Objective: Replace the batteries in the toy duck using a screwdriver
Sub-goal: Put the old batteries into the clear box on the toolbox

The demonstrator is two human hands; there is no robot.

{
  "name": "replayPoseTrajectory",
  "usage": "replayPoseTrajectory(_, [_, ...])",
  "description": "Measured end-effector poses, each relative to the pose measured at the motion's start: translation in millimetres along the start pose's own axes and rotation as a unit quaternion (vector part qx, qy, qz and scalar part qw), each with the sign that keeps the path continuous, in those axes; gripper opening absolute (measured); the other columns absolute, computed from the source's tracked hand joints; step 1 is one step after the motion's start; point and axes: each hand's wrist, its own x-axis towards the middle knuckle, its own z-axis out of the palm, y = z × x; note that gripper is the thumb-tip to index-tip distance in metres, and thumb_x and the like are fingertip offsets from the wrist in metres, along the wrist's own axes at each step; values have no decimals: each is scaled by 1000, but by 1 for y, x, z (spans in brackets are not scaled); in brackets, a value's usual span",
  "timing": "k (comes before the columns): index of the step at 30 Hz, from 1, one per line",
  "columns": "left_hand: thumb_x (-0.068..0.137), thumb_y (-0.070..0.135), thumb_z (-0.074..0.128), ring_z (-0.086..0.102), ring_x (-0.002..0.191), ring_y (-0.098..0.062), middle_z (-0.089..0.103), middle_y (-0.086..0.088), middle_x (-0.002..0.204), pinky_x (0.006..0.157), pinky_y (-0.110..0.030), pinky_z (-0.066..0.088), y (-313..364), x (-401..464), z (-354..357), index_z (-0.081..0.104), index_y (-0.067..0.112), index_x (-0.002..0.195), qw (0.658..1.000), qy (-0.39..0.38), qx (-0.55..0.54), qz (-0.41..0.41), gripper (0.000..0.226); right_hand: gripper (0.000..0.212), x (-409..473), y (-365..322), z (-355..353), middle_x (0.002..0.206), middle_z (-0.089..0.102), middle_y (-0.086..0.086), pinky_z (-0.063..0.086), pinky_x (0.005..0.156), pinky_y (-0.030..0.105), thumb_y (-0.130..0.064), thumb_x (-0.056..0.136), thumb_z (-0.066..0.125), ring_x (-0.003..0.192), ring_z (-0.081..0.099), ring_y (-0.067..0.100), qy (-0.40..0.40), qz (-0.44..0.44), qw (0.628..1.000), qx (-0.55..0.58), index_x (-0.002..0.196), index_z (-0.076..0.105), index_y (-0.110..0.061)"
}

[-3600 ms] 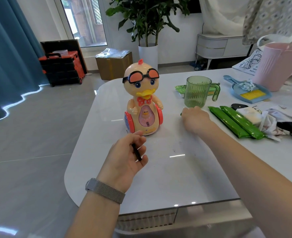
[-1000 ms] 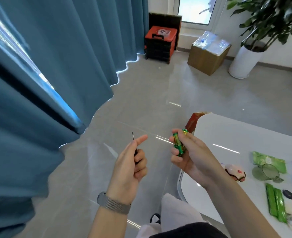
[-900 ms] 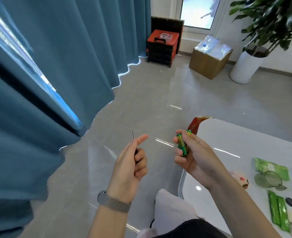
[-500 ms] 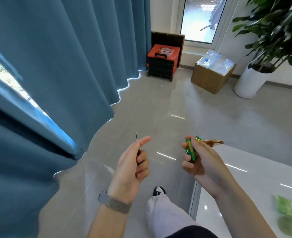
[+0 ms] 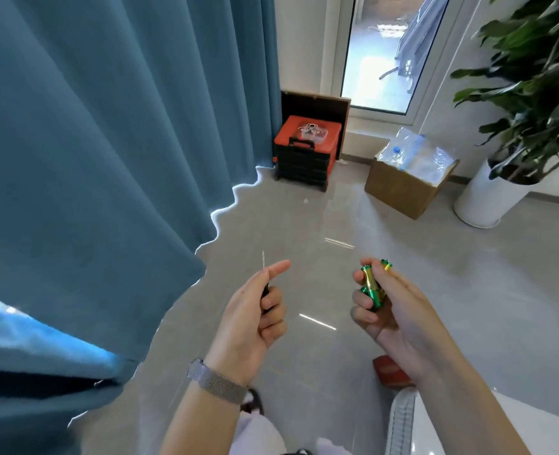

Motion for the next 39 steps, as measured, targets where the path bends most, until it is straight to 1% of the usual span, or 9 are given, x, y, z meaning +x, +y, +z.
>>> replayPoseTrajectory(5, [102, 25, 40, 19, 43, -6, 27, 8, 54, 42, -20, 13, 48, 107, 13, 65, 17, 113, 1000, -8, 12, -11, 28, 14, 105, -28, 21, 75, 57, 6, 34, 39, 21, -19, 95, 52, 51, 40, 14, 38, 7, 999, 6, 95, 62, -9])
replayPoseTrajectory(8, [102, 25, 39, 19, 41, -5, 27, 8, 52, 42, -19, 12, 82, 182, 29, 65, 16, 112, 999, -32, 31, -31, 28, 14, 168, -48, 42, 73, 57, 6, 33, 37, 20, -17, 95, 51, 50, 39, 15, 66, 3, 998, 24, 93, 61, -9])
replayPoseTrajectory(11, [103, 26, 39, 19, 39, -4, 27, 8, 50, 38, -17, 14, 122, 253, 53, 65, 15, 108, 995, -68, 45, -57, 28, 13, 224, -78, 67, 74, 57, 8, 33, 37, 21, -16, 95, 50, 50, 39, 15, 79, -12, 995, 53, 93, 60, -8])
replayPoseTrajectory(14, [103, 25, 40, 18, 39, -4, 27, 8, 51, 38, -17, 13, 161, 319, 83, 65, 15, 106, 991, -102, 63, -65, 27, 12, 274, -113, 85, 74, 57, 8, 33, 37, 22, -16, 95, 51, 50, 40, 16, 83, -32, 995, 52, 96, 60, -8])
replayPoseTrajectory(21, [101, 26, 43, 19, 39, -4, 27, 8, 51, 38, -17, 14, 224, 454, 145, 66, 16, 107, 984, -142, 61, -91, 27, 13, 396, -192, 100, 72, 57, 7, 31, 37, 21, -16, 95, 51, 47, 40, 15, 128, -53, 988, 67, 99, 59, -8])
replayPoseTrajectory(27, [101, 25, 41, 18, 39, -4, 27, 8, 51, 39, -18, 13, 264, 574, 197, 65, 16, 110, 988, -117, 63, -79, 27, 12, 522, -275, 109, 72, 58, 8, 32, 38, 21, -15, 95, 51, 48, 41, 15, 102, -54, 992, 55, 97, 60, -8])
replayPoseTrajectory(30, [100, 25, 42, 18, 40, -4, 26, 8, 52, 40, -19, 12, 292, 620, 228, 65, 15, 110, 991, -102, 49, -74, 26, 12, 575, -323, 123, 72, 58, 9, 32, 39, 22, -13, 94, 51, 48, 40, 15, 71, -37, 996, 45, 93, 62, -8])
replayPoseTrajectory(33, [101, 26, 41, 18, 40, -4, 26, 8, 52, 41, -19, 12, 317, 668, 253, 64, 14, 111, 994, -86, 22, -65, 28, 15, 632, -364, 137, 73, 57, 10, 32, 40, 23, -9, 96, 46, 49, 40, 17, 41, -12, 999, 14, 94, 60, -8])
replayPoseTrajectory(39, [102, 26, 41, 18, 40, -4, 26, 8, 50, 42, -20, 11, 365, 763, 267, 63, 13, 113, 997, -40, -4, -67, 28, 16, 743, -416, 164, 71, 58, 9, 32, 40, 22, -7, 94, 42, 48, 41, 16, 18, 13, 1000, 15, 95, 58, -9])
